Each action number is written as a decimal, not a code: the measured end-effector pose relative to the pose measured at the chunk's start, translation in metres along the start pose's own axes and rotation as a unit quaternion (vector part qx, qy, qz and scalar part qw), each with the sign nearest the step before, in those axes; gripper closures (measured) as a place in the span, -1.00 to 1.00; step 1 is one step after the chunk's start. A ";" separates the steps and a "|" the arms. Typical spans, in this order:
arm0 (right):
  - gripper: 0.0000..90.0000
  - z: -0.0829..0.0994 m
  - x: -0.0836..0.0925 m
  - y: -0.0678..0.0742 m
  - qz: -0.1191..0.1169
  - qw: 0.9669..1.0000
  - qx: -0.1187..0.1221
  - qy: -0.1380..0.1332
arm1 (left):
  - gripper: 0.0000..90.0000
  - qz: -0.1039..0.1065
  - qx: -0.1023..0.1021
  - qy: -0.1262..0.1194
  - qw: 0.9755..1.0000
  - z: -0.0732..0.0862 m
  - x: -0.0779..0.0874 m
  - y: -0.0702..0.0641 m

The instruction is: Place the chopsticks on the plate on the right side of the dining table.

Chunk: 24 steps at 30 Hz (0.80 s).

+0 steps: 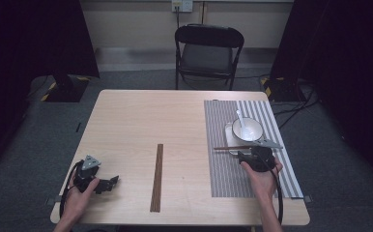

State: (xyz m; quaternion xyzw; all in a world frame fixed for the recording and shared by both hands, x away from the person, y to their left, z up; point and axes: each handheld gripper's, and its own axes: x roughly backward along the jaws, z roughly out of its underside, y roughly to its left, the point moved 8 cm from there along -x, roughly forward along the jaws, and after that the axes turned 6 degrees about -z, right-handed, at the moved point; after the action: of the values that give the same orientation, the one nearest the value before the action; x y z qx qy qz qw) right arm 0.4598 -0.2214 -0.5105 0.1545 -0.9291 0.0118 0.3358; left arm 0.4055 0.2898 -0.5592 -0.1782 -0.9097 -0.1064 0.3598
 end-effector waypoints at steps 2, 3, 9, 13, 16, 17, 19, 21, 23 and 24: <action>-0.31 -0.001 0.000 0.005 -0.010 1.000 0.002 -0.001 | -0.99 -0.001 0.000 0.000 1.000 0.000 0.000 0.000; -0.33 0.000 0.001 0.007 -0.012 1.000 0.002 -0.001 | -0.99 0.000 0.000 0.000 1.000 0.000 0.000 0.000; -0.42 -0.001 0.004 0.021 -0.030 0.999 0.009 -0.003 | -0.99 -0.001 0.000 0.000 1.000 0.000 0.000 0.000; -0.45 0.000 0.007 0.033 -0.041 0.999 0.017 -0.001 | -0.99 -0.001 0.000 0.000 1.000 0.000 0.000 0.000; -0.46 0.002 0.007 0.044 -0.052 0.998 0.026 0.002 | -0.99 -0.001 0.000 0.000 1.000 0.000 0.000 0.000; -0.48 0.003 0.006 0.049 -0.055 0.998 0.028 0.003 | -0.99 -0.001 0.000 0.000 1.000 0.000 0.000 0.000; -0.48 0.006 0.005 0.057 -0.064 0.997 0.030 0.006 | -0.99 0.000 0.000 0.000 1.000 0.000 0.000 0.000; -0.49 0.008 0.004 0.065 -0.071 0.997 0.036 0.008 | -0.99 0.000 0.000 0.000 1.000 0.000 0.000 0.000; -0.49 0.010 0.001 0.076 -0.079 0.996 0.047 0.014 | -0.99 -0.001 0.000 0.000 1.000 0.000 0.000 0.000; -0.49 0.011 0.000 0.080 -0.083 0.995 0.048 0.018 | -0.99 -0.001 0.000 0.000 1.000 0.000 0.000 0.000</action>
State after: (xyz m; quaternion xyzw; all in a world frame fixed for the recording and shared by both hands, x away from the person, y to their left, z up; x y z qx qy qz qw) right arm 0.4294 -0.1466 -0.5125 0.2466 -0.9052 0.0311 0.3447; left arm 0.4055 0.2899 -0.5591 -0.1776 -0.9098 -0.1067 0.3596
